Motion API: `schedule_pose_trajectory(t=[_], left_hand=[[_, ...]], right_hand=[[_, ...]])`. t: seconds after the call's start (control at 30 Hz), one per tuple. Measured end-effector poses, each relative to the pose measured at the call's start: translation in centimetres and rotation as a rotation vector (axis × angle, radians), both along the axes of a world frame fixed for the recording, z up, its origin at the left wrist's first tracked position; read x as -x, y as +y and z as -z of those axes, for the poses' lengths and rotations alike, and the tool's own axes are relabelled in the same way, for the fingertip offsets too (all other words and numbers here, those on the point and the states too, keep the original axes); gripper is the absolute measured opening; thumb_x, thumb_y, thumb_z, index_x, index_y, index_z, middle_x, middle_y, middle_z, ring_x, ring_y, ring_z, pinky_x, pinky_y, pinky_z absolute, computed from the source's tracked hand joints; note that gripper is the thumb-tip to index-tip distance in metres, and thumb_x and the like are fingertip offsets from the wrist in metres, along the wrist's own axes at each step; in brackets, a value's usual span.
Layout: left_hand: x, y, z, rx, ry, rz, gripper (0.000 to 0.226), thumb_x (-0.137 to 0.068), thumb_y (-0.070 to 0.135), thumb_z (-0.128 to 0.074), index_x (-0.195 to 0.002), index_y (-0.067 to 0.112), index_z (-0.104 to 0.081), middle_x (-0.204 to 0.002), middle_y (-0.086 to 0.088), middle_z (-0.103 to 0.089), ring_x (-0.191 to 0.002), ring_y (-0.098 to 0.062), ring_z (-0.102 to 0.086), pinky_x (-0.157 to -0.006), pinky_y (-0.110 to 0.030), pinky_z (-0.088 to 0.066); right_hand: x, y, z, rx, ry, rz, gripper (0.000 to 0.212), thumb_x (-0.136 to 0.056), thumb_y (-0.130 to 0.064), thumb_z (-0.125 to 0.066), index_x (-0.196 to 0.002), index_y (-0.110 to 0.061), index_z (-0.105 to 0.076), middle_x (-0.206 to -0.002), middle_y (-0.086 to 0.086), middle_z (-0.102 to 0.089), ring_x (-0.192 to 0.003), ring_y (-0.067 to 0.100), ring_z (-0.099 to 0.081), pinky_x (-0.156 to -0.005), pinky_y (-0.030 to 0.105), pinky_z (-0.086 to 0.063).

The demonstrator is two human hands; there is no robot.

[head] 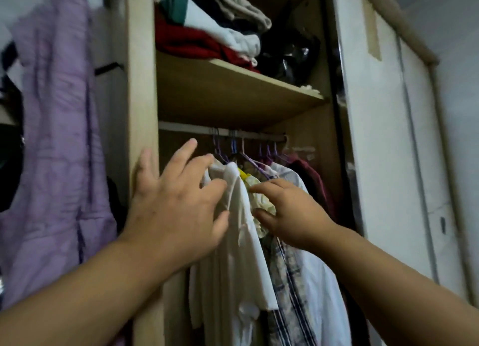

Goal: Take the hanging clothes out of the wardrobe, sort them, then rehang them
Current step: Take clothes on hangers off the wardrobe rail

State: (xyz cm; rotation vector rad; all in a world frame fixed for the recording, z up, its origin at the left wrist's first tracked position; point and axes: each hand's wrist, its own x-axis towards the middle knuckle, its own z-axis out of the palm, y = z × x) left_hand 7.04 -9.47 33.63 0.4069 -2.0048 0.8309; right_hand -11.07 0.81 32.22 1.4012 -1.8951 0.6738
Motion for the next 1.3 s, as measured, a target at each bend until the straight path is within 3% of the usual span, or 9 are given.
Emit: schedule_pose_trajectory(t=[0.13, 0.27, 0.47, 0.57, 0.7, 0.87, 1.03, 1.2, 1.3], left_hand=[[-1.1, -1.2, -4.0, 0.044, 0.076, -0.125, 0.049, -0.07, 0.055, -0.042, -0.099, 0.028, -0.07, -0.129, -0.009, -0.058, -0.134, -0.03, -0.037, -0.102, -0.066, -0.023], [-1.0, -1.8, -7.0, 0.027, 0.078, -0.236, 0.046, -0.07, 0.054, -0.049, -0.102, 0.028, -0.071, -0.132, -0.008, -0.056, -0.138, -0.028, -0.033, -0.104, -0.063, -0.024], [1.0, -1.1, -10.0, 0.016, 0.139, -0.276, 0.047, -0.083, 0.057, -0.043, -0.123, 0.037, -0.056, -0.15, 0.003, -0.033, -0.146, -0.019, -0.007, -0.113, -0.058, 0.001], [2.0, -1.2, -10.6, 0.021, 0.162, -0.335, 0.047, -0.084, 0.057, -0.041, -0.124, 0.037, -0.055, -0.149, 0.003, -0.035, -0.145, -0.019, -0.011, -0.112, -0.059, 0.004], [2.3, -1.4, -10.3, 0.047, 0.185, -0.38, 0.048, -0.086, 0.059, -0.036, -0.125, 0.036, -0.054, -0.148, 0.004, -0.038, -0.144, -0.019, -0.016, -0.113, -0.057, 0.004], [2.3, -1.5, -10.3, 0.043, 0.196, -0.366, 0.05, -0.087, 0.06, -0.032, -0.127, 0.037, -0.052, -0.145, 0.008, -0.04, -0.142, -0.016, -0.019, -0.114, -0.056, 0.005], [2.3, -1.4, -10.3, 0.04, 0.196, -0.345, 0.05, -0.087, 0.06, -0.031, -0.126, 0.037, -0.051, -0.143, 0.01, -0.041, -0.141, -0.014, -0.02, -0.114, -0.055, 0.006], [2.2, -1.3, -10.2, 0.037, 0.195, -0.339, 0.049, -0.087, 0.061, -0.029, -0.124, 0.038, -0.052, -0.142, 0.011, -0.041, -0.14, -0.013, -0.021, -0.113, -0.055, 0.007], [2.1, -1.2, -10.3, 0.031, 0.188, -0.339, 0.049, -0.087, 0.062, -0.03, -0.123, 0.038, -0.053, -0.14, 0.012, -0.043, -0.139, -0.013, -0.022, -0.113, -0.055, 0.006]], right_hand=[[2.4, -3.2, -2.7, 0.01, 0.023, -0.006, 0.044, -0.092, -0.039, -0.052, -0.134, -0.034, -0.045, -0.13, -0.002, -0.051, -0.119, 0.019, -0.049, -0.095, 0.037, -0.045], [4.6, -6.7, -5.3, 0.056, -0.035, -0.024, 0.042, -0.09, -0.039, -0.05, -0.131, -0.031, -0.048, -0.127, 0.0, -0.055, -0.113, 0.022, -0.054, -0.089, 0.039, -0.048], [6.8, -11.4, -8.1, 0.046, -0.171, 0.004, 0.038, -0.091, -0.032, -0.05, -0.123, -0.013, -0.055, -0.121, 0.013, -0.06, -0.11, 0.03, -0.056, -0.089, 0.038, -0.047], [7.6, -13.9, -8.7, 0.043, -0.288, 0.002, 0.037, -0.093, -0.026, -0.047, -0.125, -0.01, -0.053, -0.122, 0.014, -0.059, -0.108, 0.029, -0.057, -0.088, 0.036, -0.047], [8.9, -16.9, -8.9, 0.099, -0.342, 0.068, 0.018, -0.091, -0.023, -0.048, -0.102, -0.011, -0.056, -0.099, 0.01, -0.063, -0.081, 0.024, -0.055, -0.07, 0.032, -0.045], [9.1, -19.4, -9.3, 0.116, -0.366, 0.129, 0.028, -0.095, -0.033, -0.045, -0.109, -0.011, -0.054, -0.104, 0.011, -0.062, -0.091, 0.027, -0.058, -0.067, 0.031, -0.042], [8.8, -20.6, -10.0, 0.015, -0.388, 0.183, 0.026, -0.096, -0.017, -0.04, -0.11, -0.005, -0.058, -0.106, 0.015, -0.063, -0.093, 0.028, -0.06, -0.071, 0.033, -0.046], [9.9, -19.7, -10.3, 0.195, -0.367, 0.146, 0.017, -0.094, -0.015, -0.044, -0.097, -0.008, -0.059, -0.087, 0.009, -0.059, -0.075, 0.023, -0.053, -0.064, 0.032, -0.044], [10.6, -18.5, -11.6, 0.243, -0.33, 0.117, 0.012, -0.089, -0.011, -0.046, -0.085, -0.009, -0.058, -0.092, 0.013, -0.064, -0.076, 0.027, -0.054, -0.063, 0.029, -0.036]])
